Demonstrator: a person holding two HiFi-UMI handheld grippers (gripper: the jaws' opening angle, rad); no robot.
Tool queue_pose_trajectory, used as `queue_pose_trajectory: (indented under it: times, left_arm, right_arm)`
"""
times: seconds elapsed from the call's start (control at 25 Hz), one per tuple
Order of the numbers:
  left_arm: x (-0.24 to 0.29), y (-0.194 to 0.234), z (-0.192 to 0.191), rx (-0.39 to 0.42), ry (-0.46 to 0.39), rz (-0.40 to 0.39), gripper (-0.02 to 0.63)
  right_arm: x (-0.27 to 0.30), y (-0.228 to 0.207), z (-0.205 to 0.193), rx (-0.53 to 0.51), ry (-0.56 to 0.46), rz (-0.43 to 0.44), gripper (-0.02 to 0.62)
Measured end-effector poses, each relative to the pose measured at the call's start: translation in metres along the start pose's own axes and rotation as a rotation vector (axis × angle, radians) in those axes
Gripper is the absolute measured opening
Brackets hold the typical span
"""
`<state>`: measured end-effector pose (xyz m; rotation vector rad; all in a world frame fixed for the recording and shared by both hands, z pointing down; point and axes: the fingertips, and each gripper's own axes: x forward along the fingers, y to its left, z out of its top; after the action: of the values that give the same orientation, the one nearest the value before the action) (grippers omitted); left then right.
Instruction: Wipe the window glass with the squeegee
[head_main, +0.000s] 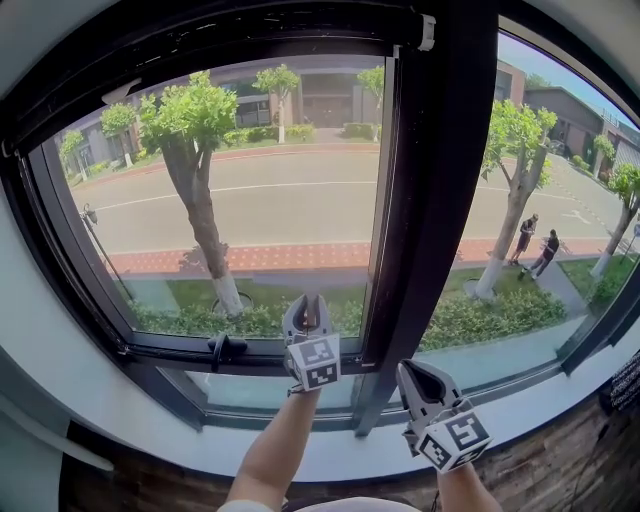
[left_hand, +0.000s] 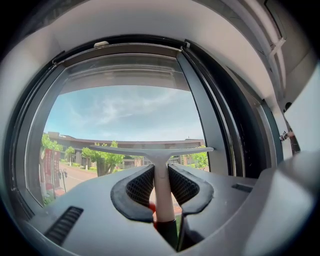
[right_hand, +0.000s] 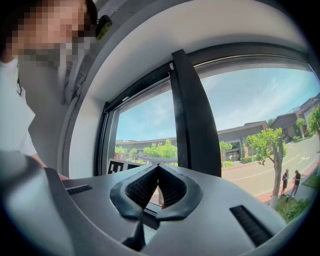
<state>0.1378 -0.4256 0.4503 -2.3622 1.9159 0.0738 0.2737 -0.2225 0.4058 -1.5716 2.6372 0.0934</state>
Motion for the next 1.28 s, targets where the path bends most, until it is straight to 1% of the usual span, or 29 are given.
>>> queue_pose_trajectory:
  times: [0.2, 0.36, 0.52, 0.64, 0.84, 1.28]
  left_arm:
    - [-0.004, -0.002, -0.03, -0.025, 0.052, 0.008, 0.092]
    - [-0.004, -0.003, -0.052, -0.019, 0.076, 0.01, 0.092]
    - [-0.004, -0.004, -0.056, -0.018, 0.077, 0.013, 0.092]
    - [-0.006, -0.005, -0.066, -0.02, 0.1, 0.014, 0.092]
    - [-0.012, -0.006, -0.095, -0.019, 0.173, 0.009, 0.092]
    - [-0.022, -0.009, -0.16, -0.052, 0.345, -0.004, 0.092]
  right_arm:
    - [-0.002, -0.001, -0.003, -0.002, 0.007, -0.003, 0.011]
    - [-0.004, -0.003, -0.006, -0.005, 0.015, -0.008, 0.011]
    - [-0.005, -0.005, -0.008, -0.01, 0.022, -0.008, 0.009]
    - [-0.005, -0.005, -0.008, -0.014, 0.031, -0.012, 0.011]
    - [-0.004, -0.006, -0.011, -0.01, 0.03, -0.006, 0.011]
    - [-0.004, -0.003, -0.021, 0.0, 0.049, -0.01, 0.011]
